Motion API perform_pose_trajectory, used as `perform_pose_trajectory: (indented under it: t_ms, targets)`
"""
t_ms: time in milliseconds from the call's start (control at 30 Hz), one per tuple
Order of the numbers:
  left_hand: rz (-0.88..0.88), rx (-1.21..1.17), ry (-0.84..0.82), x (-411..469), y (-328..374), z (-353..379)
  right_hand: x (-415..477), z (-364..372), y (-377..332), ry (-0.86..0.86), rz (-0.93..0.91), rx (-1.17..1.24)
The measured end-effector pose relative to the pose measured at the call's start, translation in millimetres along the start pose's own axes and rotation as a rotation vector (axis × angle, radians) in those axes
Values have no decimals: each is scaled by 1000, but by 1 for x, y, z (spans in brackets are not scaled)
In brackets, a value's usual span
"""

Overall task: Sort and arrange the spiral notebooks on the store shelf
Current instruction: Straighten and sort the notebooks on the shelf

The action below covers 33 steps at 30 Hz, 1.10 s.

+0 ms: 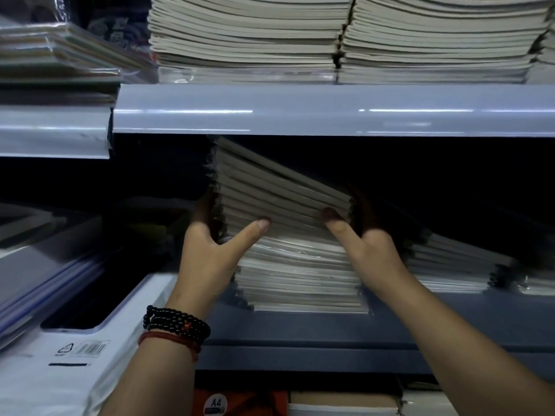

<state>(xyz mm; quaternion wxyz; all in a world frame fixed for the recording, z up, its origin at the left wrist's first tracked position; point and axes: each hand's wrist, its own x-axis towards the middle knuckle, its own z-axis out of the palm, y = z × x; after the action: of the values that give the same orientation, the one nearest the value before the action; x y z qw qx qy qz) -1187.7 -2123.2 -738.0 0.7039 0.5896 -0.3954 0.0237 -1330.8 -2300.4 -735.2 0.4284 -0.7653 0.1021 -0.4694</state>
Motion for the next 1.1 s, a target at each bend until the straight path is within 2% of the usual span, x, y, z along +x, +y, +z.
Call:
perform_pose_trajectory:
  t_ms: [267,433,600,767,867,967,1033,1100]
  targets:
    - [-31,-67,50,-7,5,-13,-4,-9,-4,-12,-41,-16]
    - [-86,-6,-10,-30,8,-20,-16,-22,-12,-51,-50,-73]
    - [-172,-30,-45,-55,5,-27,-42,-34,-17,9,122,60]
    - [-246,-92,-12,-61,6,-25,-56,-52,-11,42,186,127]
    - [-234,-29,109,-61,11,-21,-57,-55,-2,78,228,134]
    - [-143,129,225,-73,19,-17,-60,-56,1,54,238,123]
    - [-91,223,222,-87,22,-8,-64,-58,1,3,247,82]
    - [-67,236,142,-101,28,8,-69,-65,3,-22,247,39]
